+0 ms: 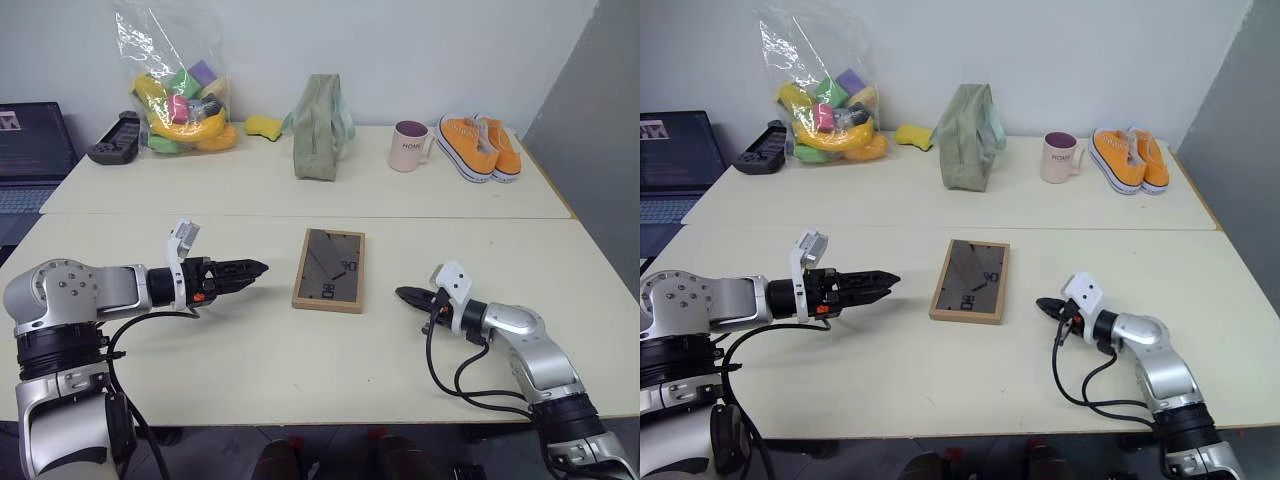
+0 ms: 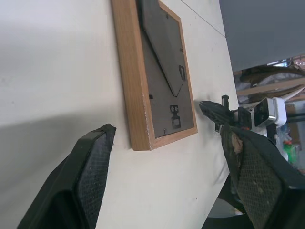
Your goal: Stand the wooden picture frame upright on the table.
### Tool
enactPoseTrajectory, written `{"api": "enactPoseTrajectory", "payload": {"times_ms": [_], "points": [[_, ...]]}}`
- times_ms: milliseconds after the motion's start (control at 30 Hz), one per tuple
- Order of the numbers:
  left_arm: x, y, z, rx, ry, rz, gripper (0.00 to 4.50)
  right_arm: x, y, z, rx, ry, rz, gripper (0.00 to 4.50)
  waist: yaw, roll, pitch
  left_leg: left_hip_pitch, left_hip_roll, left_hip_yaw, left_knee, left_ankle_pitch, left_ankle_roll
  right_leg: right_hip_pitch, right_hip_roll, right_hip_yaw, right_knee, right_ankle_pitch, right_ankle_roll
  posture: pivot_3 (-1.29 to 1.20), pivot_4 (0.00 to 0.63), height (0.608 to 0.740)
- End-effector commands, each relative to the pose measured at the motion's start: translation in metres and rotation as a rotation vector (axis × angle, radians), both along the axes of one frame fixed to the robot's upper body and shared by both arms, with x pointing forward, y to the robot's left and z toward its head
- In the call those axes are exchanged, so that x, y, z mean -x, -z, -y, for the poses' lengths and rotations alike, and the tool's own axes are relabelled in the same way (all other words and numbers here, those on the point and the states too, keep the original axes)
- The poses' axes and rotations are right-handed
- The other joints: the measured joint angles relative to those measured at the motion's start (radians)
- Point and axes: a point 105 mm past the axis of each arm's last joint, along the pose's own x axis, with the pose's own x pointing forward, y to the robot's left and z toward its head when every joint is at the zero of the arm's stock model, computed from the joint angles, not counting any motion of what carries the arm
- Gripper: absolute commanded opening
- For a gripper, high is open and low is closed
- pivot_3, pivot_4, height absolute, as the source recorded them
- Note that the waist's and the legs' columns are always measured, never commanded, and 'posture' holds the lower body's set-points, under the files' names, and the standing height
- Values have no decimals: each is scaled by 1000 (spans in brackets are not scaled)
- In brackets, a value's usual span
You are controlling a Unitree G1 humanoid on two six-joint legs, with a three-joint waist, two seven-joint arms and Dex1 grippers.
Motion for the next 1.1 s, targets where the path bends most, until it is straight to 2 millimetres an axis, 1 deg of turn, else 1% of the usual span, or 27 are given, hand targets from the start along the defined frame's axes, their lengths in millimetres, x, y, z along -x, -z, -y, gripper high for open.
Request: {"api": "enactPoseTrajectory", "payload": {"times_ms": [33,100,200,300,367,433,533,667,733,800,967,1100], "points": [[-7,-3,5,43,1,14,3751,1,-10,-12,3,-62,61,0,0,0,0,0,0,0,0,0,0,0,0,0,0,0,0,0,150,740],[-10,2,10,69,11,-8,3751,2,-8,-13,23,-83,72,0,0,0,0,0,0,0,0,0,0,0,0,0,0,0,0,0,150,740],[-14,12,16,64,19,-32,3751,0,-8,-14,33,-91,85,0,1,0,0,0,0,0,0,0,0,0,0,0,0,0,0,0,150,740],[-17,29,21,45,24,-58,3751,-5,-10,-18,25,-85,100,0,1,0,0,0,0,0,0,0,0,0,0,0,0,0,0,0,150,740],[-23,44,21,3,-4,-73,3751,-7,-14,-21,12,-80,116,0,1,0,0,0,0,0,0,0,0,0,0,0,0,0,0,0,150,740],[-27,50,22,-5,-19,-77,3751,-6,-18,-24,2,-82,131,0,1,0,0,0,0,0,0,0,0,0,0,0,0,0,0,0,150,740],[-30,50,26,-5,-2,-67,3751,-8,-17,-27,-4,-79,128,0,3,1,0,0,0,0,0,0,0,1,0,-1,0,0,0,0,150,740],[-33,50,28,-8,4,-61,3751,-11,-1,-32,-11,-61,76,0,2,1,0,2,0,-1,0,0,0,3,0,-1,0,0,0,0,150,740],[-34,51,28,-10,1,-61,3751,-13,9,-37,-13,-53,53,0,2,1,0,5,0,-1,0,1,0,6,0,-1,0,0,0,0,150,740],[-35,50,28,-7,0,-62,3751,-13,14,-44,-19,-58,46,0,2,1,0,8,0,-2,0,1,0,9,0,-2,0,0,0,0,150,740],[-34,50,31,1,11,-67,3751,-7,15,-64,-65,-87,40,0,0,1,0,8,0,-3,0,1,0,10,0,-3,1,0,0,0,150,740],[-34,50,30,7,10,-70,3751,-3,16,-73,-85,-96,36,0,0,1,0,8,0,-4,0,1,-1,10,0,-4,1,0,0,0,150,740]]}}
